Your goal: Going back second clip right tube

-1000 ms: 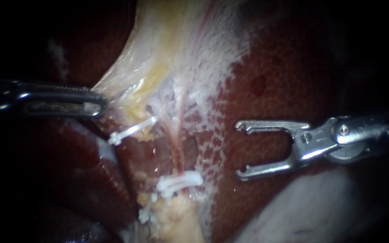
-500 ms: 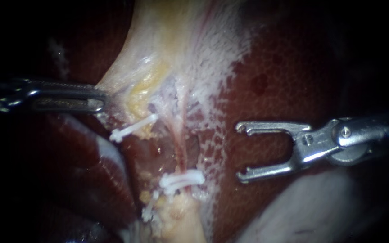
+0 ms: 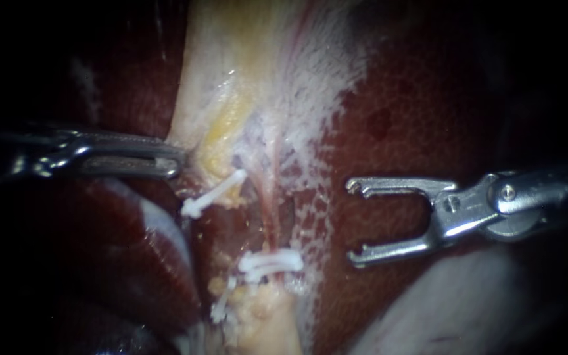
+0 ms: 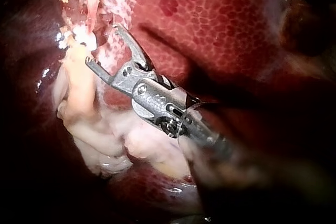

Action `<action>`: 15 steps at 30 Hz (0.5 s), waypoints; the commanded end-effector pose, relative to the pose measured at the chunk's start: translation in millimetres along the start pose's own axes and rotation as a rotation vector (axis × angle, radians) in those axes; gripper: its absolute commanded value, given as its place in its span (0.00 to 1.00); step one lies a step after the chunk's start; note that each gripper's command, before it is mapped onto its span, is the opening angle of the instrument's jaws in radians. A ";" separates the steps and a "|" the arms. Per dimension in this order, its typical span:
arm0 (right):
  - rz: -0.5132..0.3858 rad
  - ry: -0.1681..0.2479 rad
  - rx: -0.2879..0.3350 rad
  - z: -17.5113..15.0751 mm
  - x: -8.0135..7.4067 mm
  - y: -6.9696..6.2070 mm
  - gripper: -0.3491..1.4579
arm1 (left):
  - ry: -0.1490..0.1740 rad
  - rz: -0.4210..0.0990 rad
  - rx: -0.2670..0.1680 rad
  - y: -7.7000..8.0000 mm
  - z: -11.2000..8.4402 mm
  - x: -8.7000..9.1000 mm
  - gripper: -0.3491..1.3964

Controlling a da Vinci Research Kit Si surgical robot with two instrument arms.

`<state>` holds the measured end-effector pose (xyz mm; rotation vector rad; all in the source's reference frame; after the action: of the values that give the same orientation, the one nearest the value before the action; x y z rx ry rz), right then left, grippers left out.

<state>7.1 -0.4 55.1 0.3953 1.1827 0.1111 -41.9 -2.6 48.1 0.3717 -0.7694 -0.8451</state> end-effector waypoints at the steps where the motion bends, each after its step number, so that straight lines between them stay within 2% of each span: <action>1: -0.005 -0.001 0.001 0.0 0.0 0.0 0.52 | 0.002 0.001 0.000 -0.1 0.2 0.0 0.09; 15: -0.010 0.000 0.002 -0.2 0.3 0.0 0.52 | 0.008 0.004 0.008 -0.8 2.2 -0.1 0.09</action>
<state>7.0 -0.2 54.8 0.3908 1.1844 0.1011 -44.1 -3.0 49.1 0.3805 -0.7663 -0.8366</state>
